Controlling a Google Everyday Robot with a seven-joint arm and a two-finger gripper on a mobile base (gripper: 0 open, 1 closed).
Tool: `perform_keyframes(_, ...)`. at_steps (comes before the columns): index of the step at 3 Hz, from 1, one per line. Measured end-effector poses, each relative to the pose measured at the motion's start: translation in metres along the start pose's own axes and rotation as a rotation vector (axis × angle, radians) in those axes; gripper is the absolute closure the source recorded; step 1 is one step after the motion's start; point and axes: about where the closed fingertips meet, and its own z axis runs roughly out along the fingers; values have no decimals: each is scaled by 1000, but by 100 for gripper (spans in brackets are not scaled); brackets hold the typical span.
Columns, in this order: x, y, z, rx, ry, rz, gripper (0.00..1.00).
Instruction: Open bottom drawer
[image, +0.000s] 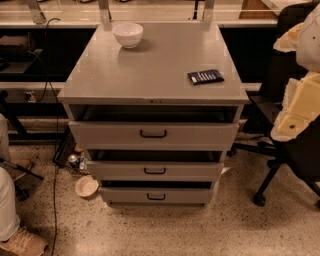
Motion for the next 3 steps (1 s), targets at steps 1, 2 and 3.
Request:
perform_keyframes(1,0,0,0,0,0,0,0)
perform_keyframes(2,-6,14,37,-58,-62,13,0)
perform_keyframes(3,-21,40,95,-162,-164,34,0)
